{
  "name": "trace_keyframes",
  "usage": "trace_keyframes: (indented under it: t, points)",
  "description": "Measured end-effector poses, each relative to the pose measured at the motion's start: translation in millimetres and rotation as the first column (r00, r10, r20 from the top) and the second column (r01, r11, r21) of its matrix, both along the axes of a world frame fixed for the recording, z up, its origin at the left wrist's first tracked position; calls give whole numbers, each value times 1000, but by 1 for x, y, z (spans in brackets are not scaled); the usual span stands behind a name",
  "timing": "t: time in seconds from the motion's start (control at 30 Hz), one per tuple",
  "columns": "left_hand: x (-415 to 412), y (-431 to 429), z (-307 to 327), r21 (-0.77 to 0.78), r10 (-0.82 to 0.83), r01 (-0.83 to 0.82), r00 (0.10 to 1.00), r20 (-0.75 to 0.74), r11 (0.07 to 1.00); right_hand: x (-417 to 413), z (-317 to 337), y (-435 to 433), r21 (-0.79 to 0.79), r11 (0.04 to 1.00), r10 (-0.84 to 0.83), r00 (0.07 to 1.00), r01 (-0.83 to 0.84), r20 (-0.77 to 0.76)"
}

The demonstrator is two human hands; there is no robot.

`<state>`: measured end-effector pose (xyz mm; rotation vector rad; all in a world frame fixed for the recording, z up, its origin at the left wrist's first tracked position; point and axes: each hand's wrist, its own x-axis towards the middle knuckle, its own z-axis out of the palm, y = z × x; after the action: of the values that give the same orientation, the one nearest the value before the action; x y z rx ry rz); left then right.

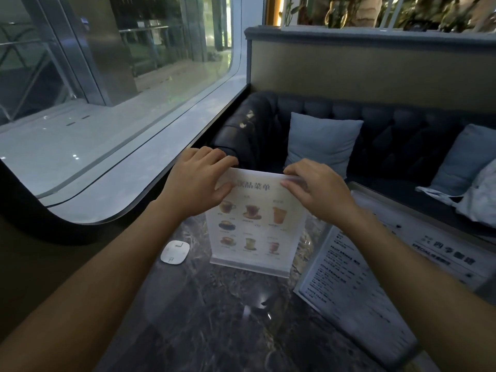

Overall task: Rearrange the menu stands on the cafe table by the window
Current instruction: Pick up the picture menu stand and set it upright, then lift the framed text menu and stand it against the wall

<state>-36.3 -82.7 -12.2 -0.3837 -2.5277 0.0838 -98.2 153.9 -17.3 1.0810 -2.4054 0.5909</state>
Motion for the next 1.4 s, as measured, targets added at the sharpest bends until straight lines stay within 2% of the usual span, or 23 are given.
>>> trace_keyframes:
  t: [0.17,0.3,0.63,0.77,0.93,1.1,1.27,1.4]
  points:
    - [-2,38,16,74,-113,117,992,-48,990,8,13,20,-17,999,-51,997,50,-55]
    - [-11,86,24,53,-196,198,980,-38,979,15,23,52,-18,993,-119,990,118,-70]
    - [-41,198,15,71,-398,395,916,45,916,44,18,175,29,923,-385,922,385,29]
    - [-56,217,2,81,-394,387,911,122,919,56,9,214,47,879,-477,872,474,114]
    - [-66,221,-8,171,-376,340,889,262,925,68,-1,234,39,869,-487,840,493,237]
    - [-69,222,-8,208,-395,348,880,264,914,69,-8,235,-3,872,-475,849,489,229]
    - [-69,224,-12,159,-371,344,909,190,925,63,-12,238,-40,867,-472,845,496,253]
    - [-66,226,-15,217,-368,330,916,163,919,58,-14,241,-83,866,-456,848,492,271]
